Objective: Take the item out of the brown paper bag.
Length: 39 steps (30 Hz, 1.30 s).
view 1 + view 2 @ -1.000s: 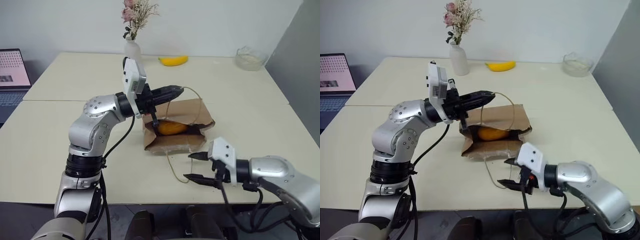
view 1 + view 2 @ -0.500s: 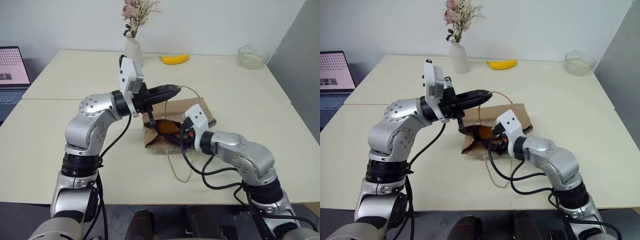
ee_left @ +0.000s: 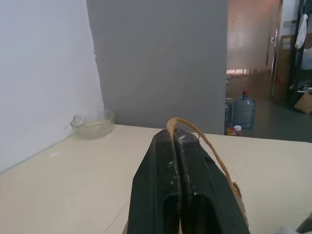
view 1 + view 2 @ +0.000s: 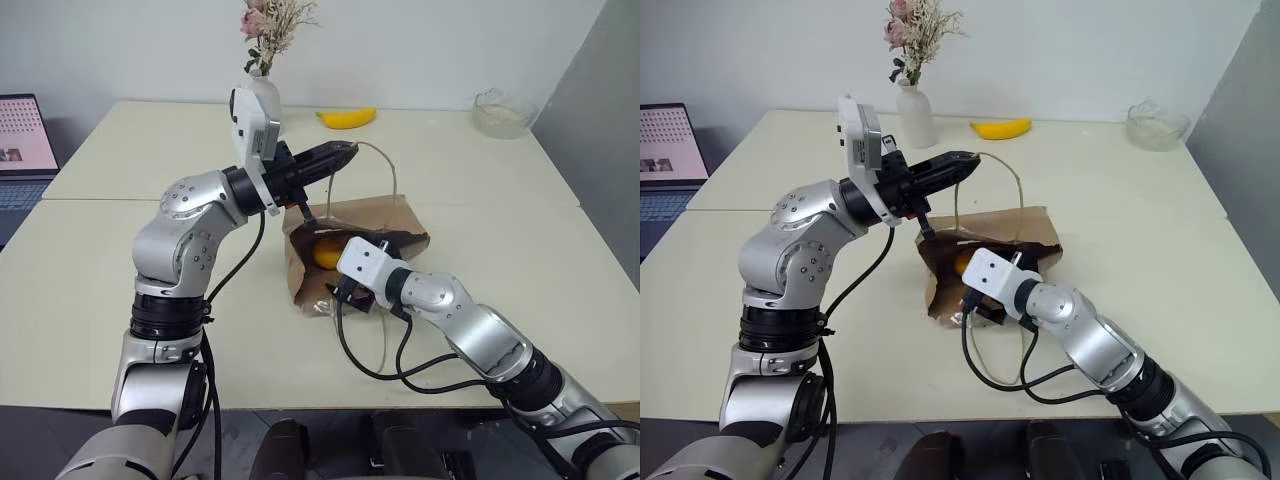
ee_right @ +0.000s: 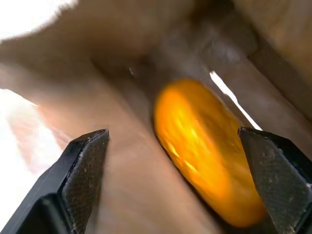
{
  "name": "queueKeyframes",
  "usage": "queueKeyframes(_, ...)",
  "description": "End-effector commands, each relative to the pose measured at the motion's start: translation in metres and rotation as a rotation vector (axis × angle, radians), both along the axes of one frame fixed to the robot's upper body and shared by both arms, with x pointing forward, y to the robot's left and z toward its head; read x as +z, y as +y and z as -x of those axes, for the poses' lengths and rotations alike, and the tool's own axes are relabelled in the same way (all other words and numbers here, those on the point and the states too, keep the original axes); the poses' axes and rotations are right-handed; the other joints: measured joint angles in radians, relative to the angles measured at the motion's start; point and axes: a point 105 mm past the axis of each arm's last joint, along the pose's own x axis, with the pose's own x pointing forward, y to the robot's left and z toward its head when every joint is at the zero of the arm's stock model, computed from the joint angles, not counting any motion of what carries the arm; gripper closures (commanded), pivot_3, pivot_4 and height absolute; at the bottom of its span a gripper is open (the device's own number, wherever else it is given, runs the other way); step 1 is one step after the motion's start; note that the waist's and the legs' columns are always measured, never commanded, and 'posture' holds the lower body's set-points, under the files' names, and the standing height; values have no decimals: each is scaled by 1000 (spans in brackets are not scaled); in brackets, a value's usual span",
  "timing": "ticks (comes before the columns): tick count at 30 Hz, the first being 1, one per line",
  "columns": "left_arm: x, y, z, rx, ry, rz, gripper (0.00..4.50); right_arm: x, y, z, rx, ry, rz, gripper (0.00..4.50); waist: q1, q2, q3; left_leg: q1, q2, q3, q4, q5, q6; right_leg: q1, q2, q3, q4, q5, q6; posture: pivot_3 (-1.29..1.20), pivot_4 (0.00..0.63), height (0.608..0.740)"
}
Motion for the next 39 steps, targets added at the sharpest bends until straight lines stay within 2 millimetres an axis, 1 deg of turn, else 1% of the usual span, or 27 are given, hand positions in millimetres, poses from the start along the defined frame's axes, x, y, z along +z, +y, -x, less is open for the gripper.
queueKeyframes(1, 16, -1, 6, -17, -46, 36, 4500, 11, 2, -8, 30, -107, 73, 45, 0, 0, 0, 0, 0, 0, 0, 0, 0, 0, 0, 0, 0, 0, 0, 0, 150, 740)
queueKeyframes(6, 15, -4, 7, -26, -45, 39, 4500, 8, 9, -19, 31, -124, 125, 45, 0, 0, 0, 0, 1, -1, 0, 0, 0, 0, 0, -1, 1, 0, 0, 0, 150, 740)
queueKeyframes(8, 15, -5, 7, -30, -44, 40, 4500, 3, 10, -27, 24, -116, 161, 45, 0, 0, 0, 0, 1, -1, 0, 0, 0, 0, 0, 0, 1, 0, 0, 0, 150, 740)
queueKeyframes(13, 15, -6, 7, -34, -46, 43, 4500, -8, 7, -46, -8, -104, 248, 45, 0, 0, 0, 0, 0, 0, 1, 0, 0, 0, 0, 0, 1, 0, 0, 0, 150, 740)
queueKeyframes(18, 14, -6, 6, -32, -48, 46, 4500, -8, 2, -59, -45, -102, 256, 45, -1, 0, 0, 0, 0, 0, 1, 0, 0, 0, 0, 0, 1, 0, 0, 0, 150, 740)
queueKeyframes(21, 12, -6, 6, -27, -51, 42, 4500, -5, 0, -62, -41, -117, 251, 647, -1, 0, 0, 0, 0, 0, 1, 0, 0, 0, 0, 0, 2, 0, 0, 0, 150, 740)
queueKeyframes(23, 10, -4, 5, -16, -52, 37, 4500, -1, 2, -57, -16, -111, 223, 1303, -1, 0, 0, 0, 0, 0, 1, 0, 0, 0, 0, 0, 2, 0, 0, 0, 150, 740)
queueKeyframes(24, 9, -3, 3, -4, -54, 30, 4500, 2, 2, -53, 0, -103, 206, 1430, -1, 0, 0, 0, 0, 0, 1, 0, 0, 0, 0, 0, 2, 0, 0, 0, 150, 740)
queueKeyframes(28, 6, 0, -4, 34, -54, 26, 4500, 12, 3, -32, 64, -34, 123, 1441, 0, 0, 0, 0, 1, 0, 0, 0, 0, 0, 0, 0, 1, 0, 0, 0, 150, 740)
queueKeyframes(31, 1, 2, -10, 71, -60, 9, 4500, 30, 0, -9, 149, 35, 42, 1447, 1, 0, 0, -1, 0, -1, 0, 0, 0, -1, 0, 0, 1, 0, 0, 0, 150, 740)
queueKeyframes(33, 1, 3, -13, 90, -68, 1, 4500, 37, -4, 0, 177, 68, 19, 1447, 1, 0, 0, -1, 0, -1, 0, 0, 0, -1, 0, 0, 1, 0, 0, 0, 150, 740)
queueKeyframes(36, 0, 4, -19, 114, -76, -5, 4500, 51, -10, 19, 252, 146, -51, 1448, 1, 0, 0, 0, 0, -1, 1, 0, 0, -1, 0, -1, 2, 0, 0, 0, 150, 740)
queueKeyframes(39, -3, 2, -22, 125, -88, -24, 4500, 75, -26, 41, 341, 203, -129, 1448, 1, 0, 0, 0, 0, -2, 1, 0, 0, 0, 0, -2, 2, 0, -1, 0, 150, 740)
